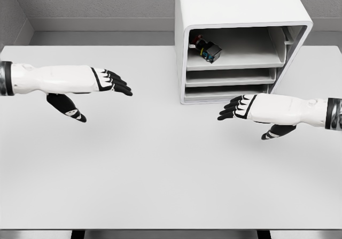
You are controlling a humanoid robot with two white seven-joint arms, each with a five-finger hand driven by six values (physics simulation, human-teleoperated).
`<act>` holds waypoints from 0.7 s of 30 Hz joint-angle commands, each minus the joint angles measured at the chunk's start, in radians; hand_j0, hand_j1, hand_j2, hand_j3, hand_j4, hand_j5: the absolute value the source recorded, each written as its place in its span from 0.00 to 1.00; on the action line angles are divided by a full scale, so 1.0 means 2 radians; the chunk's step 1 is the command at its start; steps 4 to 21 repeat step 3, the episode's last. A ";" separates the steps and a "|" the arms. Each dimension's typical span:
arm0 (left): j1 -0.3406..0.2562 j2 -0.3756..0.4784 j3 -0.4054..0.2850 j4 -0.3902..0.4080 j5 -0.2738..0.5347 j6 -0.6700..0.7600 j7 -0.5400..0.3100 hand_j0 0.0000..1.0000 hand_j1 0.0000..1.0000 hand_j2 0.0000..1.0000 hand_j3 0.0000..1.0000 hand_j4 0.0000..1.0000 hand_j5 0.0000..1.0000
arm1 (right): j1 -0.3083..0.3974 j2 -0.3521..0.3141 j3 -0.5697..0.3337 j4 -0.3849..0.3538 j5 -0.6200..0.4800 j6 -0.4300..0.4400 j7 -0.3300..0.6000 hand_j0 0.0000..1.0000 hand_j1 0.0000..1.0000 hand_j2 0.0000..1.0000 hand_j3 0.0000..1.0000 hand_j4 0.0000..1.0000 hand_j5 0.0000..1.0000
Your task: Slide open multi-storey tabletop storage cabinets and put open load switch and slide close multi-storey tabletop storage cabinets
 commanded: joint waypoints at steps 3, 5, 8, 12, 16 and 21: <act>0.000 0.001 0.000 0.002 0.003 0.001 0.000 1.00 1.00 1.00 1.00 1.00 1.00 | 0.000 -0.001 0.000 -0.001 -0.003 0.001 0.000 1.00 1.00 1.00 1.00 1.00 1.00; 0.000 0.001 0.000 0.002 0.003 0.001 0.000 1.00 1.00 1.00 1.00 1.00 1.00 | 0.000 -0.001 0.000 -0.001 -0.003 0.001 0.000 1.00 1.00 1.00 1.00 1.00 1.00; 0.000 0.001 0.000 0.002 0.003 0.001 0.000 1.00 1.00 1.00 1.00 1.00 1.00 | 0.000 -0.001 0.000 -0.001 -0.003 0.001 0.000 1.00 1.00 1.00 1.00 1.00 1.00; 0.000 0.001 0.000 0.002 0.003 0.001 0.000 1.00 1.00 1.00 1.00 1.00 1.00 | 0.000 -0.001 0.000 -0.001 -0.003 0.001 0.000 1.00 1.00 1.00 1.00 1.00 1.00; 0.000 0.001 0.000 0.002 0.003 0.001 0.000 1.00 1.00 1.00 1.00 1.00 1.00 | 0.000 -0.001 0.000 -0.001 -0.003 0.001 0.000 1.00 1.00 1.00 1.00 1.00 1.00; 0.000 0.001 0.000 0.002 0.003 0.001 0.000 1.00 1.00 1.00 1.00 1.00 1.00 | 0.000 -0.001 0.000 -0.001 -0.003 0.001 0.000 1.00 1.00 1.00 1.00 1.00 1.00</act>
